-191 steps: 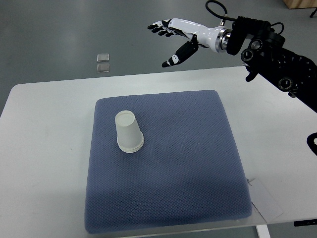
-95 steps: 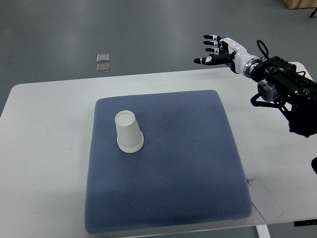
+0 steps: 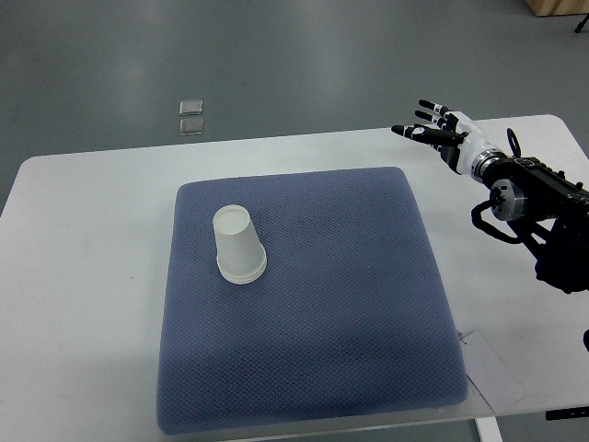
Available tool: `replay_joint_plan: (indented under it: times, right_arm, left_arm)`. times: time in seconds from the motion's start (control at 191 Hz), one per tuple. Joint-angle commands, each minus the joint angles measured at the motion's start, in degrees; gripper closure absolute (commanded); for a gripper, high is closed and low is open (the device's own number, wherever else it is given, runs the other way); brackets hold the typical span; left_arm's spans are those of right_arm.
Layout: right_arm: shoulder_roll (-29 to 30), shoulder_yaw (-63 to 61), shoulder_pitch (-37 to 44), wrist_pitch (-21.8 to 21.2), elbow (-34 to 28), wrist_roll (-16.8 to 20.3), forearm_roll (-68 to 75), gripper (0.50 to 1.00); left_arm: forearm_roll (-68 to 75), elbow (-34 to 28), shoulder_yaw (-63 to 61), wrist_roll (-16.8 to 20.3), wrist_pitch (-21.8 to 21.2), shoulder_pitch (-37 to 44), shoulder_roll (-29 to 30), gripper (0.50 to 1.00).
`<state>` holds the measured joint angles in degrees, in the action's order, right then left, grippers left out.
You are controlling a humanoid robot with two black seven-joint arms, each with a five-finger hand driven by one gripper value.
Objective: Stack paper cups
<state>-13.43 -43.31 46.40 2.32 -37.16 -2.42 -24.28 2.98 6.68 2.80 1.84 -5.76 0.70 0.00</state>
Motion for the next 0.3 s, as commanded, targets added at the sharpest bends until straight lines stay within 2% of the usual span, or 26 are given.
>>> replay_joint_plan:
  times: [0.0,0.293]
  right_arm:
    - [0.43,-0.37,-0.34,-0.03,-0.02,-0.04,0.02,0.583]
    - [1.13,-0.28,-1.05,-0.65,-0.81,-0.13,0.02,0.583]
  left_arm:
    - [0.01,0.00,0.02,0.00,0.05,0.00,0.00,0.500]
    - [0.01,0.00,-0.07,0.00,-0.04,0.00,0.00,0.500]
